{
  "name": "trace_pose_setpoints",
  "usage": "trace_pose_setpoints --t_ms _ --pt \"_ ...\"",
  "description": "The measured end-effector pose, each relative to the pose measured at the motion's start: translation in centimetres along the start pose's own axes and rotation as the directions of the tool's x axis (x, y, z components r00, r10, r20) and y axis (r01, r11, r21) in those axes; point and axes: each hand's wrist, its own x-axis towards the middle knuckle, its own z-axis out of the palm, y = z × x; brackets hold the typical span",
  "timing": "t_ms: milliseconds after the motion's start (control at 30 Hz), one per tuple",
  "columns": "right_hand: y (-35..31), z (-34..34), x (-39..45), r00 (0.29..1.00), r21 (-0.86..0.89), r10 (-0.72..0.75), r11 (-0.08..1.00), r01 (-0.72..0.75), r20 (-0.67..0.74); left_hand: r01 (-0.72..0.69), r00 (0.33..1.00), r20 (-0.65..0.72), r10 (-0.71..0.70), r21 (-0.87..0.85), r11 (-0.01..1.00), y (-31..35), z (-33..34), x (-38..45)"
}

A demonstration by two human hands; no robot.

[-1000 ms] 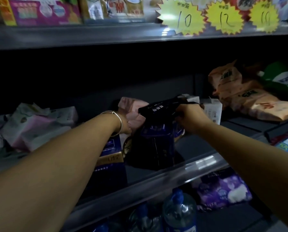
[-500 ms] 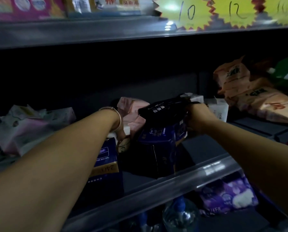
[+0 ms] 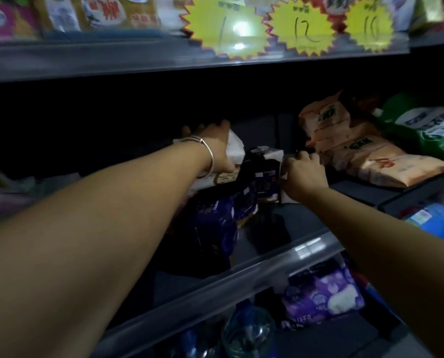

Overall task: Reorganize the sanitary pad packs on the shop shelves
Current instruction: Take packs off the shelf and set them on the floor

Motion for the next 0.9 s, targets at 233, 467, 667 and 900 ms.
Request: trace_pose_setpoints --t_ms 233,467,667,900 --pt "2.7 2.9 2.7 0.965 0.269 0.232 0.928 -0.257 0.121 -0.221 0.973 -0.075 0.217 -0.038 0.975 4.6 4.2 3.5" --pt "2.4 6.0 6.5 0.930 0.381 0.350 0.849 -0.367 0.116 -0.275 0.953 -0.119 0.278 0.040 0.961 5.2 5.8 6.3" --pt "3.0 6.5 6.8 0.920 0.446 0.390 0.820 -0.359 0.022 -0.227 0.962 -0.144 0.230 0.040 0.973 5.3 6.4 6.2" --pt "5.3 2.9 3.8 0.928 0.651 0.331 0.745 -0.148 -0.168 -0.188 0.964 -0.196 0.182 -0.012 0.982 6.8 3.9 3.7"
